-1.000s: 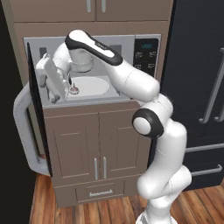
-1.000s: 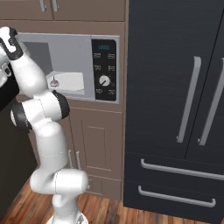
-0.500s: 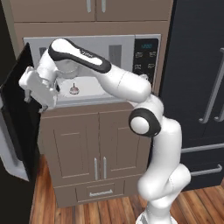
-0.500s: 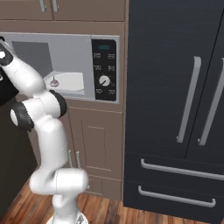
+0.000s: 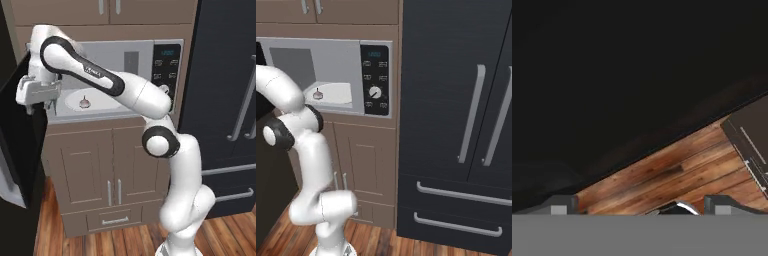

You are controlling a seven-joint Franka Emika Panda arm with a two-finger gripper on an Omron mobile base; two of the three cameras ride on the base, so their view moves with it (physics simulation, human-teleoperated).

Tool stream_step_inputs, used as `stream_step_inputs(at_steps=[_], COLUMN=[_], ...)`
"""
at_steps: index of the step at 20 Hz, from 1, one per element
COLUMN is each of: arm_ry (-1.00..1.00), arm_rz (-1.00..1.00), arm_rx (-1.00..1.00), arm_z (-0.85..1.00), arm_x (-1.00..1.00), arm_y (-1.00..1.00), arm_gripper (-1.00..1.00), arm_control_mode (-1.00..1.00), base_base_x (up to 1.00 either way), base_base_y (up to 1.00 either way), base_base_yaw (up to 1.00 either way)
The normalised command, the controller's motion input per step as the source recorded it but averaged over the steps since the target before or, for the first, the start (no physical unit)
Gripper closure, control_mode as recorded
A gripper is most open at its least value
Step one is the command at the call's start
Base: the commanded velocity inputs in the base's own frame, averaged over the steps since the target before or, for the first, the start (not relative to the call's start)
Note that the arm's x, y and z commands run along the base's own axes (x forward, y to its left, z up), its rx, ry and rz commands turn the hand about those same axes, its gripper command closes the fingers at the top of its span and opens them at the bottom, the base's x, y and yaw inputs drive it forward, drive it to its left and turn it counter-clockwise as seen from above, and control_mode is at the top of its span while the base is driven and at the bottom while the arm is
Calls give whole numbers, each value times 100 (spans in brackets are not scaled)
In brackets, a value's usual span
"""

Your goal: Open the microwave door.

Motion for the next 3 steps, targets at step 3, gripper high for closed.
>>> stream_step_inputs(at_steps=[3], arm_ry=[-51], arm_rz=[-12], arm_rx=[-35], arm_z=[-35], arm_x=[-7], arm_y=[100], arm_gripper=[-100], arm_control_mode=[-100], base_base_x=[0], base_base_y=[0], base_base_yaw=[0])
